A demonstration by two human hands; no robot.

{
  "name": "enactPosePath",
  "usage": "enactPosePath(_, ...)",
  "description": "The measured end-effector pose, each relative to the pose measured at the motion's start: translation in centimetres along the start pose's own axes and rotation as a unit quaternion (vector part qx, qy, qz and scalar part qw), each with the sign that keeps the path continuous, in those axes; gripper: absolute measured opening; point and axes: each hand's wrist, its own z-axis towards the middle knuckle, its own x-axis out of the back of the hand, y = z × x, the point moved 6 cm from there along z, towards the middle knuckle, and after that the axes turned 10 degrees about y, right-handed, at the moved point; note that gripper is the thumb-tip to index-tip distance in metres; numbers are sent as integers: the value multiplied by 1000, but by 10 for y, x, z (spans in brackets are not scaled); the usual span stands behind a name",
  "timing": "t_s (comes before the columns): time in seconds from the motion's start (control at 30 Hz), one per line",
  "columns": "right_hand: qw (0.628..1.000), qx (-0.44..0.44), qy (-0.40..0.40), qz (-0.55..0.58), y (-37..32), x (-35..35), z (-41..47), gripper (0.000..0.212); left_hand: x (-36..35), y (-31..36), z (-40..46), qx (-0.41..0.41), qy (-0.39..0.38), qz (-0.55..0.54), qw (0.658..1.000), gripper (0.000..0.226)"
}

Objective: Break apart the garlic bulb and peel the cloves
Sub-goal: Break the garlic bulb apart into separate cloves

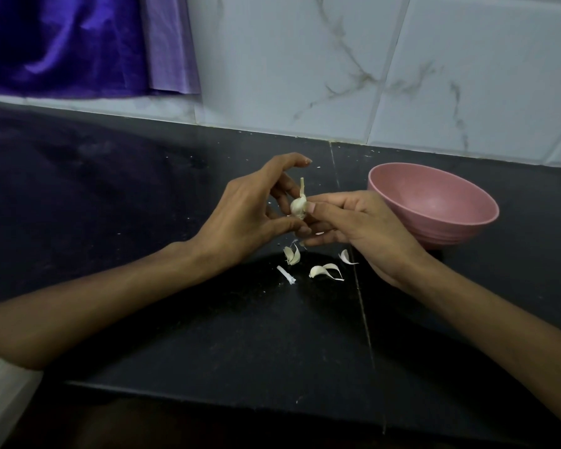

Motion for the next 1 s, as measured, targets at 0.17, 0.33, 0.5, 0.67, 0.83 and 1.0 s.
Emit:
enactPosePath(0.17,1000,-7,-12,-1,-2,-3,-2,24,1,1,0,-10,-2,28,1000,79)
enactPosePath(0.33,1000,-6,-17,-8,-1,-1,-1,25,1,4,-2,-22,4,20,1000,79)
enactPosePath(0.5,1000,-2,-5,-4,3,-2,0,21,-2,7,-4,-37,-11,21,999,77)
enactPosePath(0.67,1000,-12,1,-2,7,-5,1,20,-4,5,-4,-21,-14,13,1000,77)
enactPosePath(0.83,1000,-15,-2,3,5,-6,1,21,-4,3,-4,-13,-8,9,1000,76)
enactPosePath(1.0,998,-36,5,42,3,-4,-1,19,-2,5,-4,-17,7,9,1000,67)
